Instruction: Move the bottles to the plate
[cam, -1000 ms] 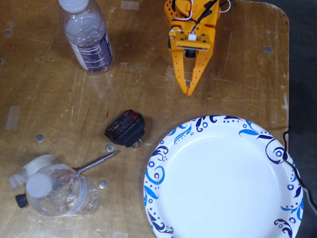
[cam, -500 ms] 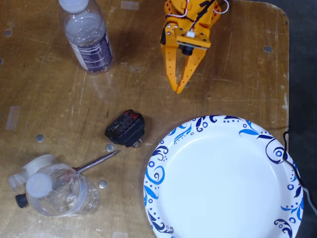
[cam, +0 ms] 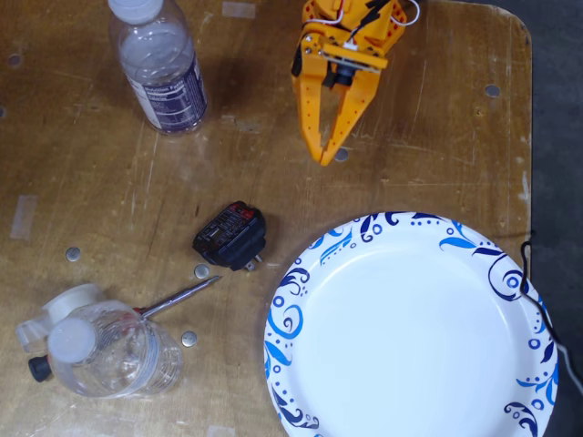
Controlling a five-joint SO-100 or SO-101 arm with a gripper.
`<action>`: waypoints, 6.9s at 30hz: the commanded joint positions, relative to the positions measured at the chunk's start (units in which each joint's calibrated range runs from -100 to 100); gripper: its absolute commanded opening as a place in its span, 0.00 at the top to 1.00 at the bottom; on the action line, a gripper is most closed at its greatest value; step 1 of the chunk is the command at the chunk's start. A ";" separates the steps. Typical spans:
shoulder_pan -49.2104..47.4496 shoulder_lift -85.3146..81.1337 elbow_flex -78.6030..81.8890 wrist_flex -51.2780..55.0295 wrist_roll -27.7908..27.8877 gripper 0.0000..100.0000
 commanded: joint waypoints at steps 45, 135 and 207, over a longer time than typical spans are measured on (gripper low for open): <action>7.93 72.94 -49.64 -46.87 -6.09 0.72; 14.94 129.01 -114.78 -40.26 -7.70 0.85; -18.92 55.49 -53.34 -21.11 -12.09 0.87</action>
